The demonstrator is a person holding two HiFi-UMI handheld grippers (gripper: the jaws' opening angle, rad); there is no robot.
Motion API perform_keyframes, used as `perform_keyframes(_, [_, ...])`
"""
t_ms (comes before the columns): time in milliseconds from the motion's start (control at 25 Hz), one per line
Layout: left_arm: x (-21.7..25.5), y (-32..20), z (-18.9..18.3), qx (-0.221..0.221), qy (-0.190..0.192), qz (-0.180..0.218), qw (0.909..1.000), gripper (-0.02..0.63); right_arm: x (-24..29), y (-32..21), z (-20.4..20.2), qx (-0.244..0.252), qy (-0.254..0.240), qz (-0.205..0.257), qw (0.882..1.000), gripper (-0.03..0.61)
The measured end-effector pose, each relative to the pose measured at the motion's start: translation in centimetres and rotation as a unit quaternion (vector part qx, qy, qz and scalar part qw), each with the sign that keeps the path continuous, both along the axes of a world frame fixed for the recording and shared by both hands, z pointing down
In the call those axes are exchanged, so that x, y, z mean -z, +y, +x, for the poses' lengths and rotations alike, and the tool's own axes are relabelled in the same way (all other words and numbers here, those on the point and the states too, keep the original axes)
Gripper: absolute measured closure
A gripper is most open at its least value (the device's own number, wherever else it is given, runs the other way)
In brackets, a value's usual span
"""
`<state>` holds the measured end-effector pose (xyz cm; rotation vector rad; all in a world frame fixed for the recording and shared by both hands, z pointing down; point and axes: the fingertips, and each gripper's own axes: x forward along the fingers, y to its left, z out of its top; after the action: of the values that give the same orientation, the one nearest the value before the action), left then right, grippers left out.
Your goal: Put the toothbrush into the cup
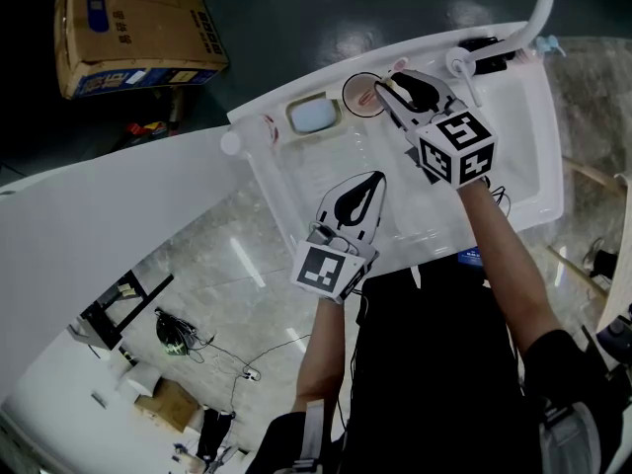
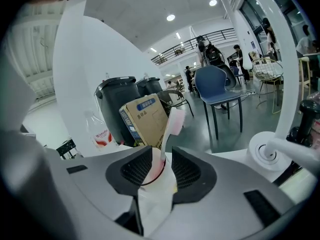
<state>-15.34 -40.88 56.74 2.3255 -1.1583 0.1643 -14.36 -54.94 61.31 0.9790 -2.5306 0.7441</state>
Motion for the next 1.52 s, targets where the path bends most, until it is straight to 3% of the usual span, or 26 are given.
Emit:
perform_keyframes(360, [0.5, 0.8, 0.2, 0.000, -0.007, 0.008, 1.0000, 0.604, 0.9, 1.2, 0.9, -0.001, 0.000, 0.003, 1.000, 0.468])
perform_keyframes(520, [1.1, 1.2, 0.4, -0.003, -0.011, 0.013, 0.9999, 0.604, 2.0, 2.0, 1.4, 0.003, -0.001, 0.010, 1.000, 0.526])
perform_keyframes(800, [2.4, 2.8, 1.8, -0.026, -0.040, 0.035, 0.9982, 0.604, 3.9, 4.1, 2.8, 0.013, -0.007, 0.012, 1.000, 0.563])
perform_keyframes(1240, [6.4, 5.4, 4.9, -0.046, 0.009, 0.043, 0.9980, 0.607, 9.9, 10.5, 5.9, 0.023, -0.046, 0.035, 0.998, 0.565])
perform_keyframes(1520, [8.3, 7.0, 6.5, -0.045, -0.019, 0.065, 0.9967, 0.607, 13.6, 15.6, 8.5, 0.067, -0.059, 0.070, 0.993, 0.565])
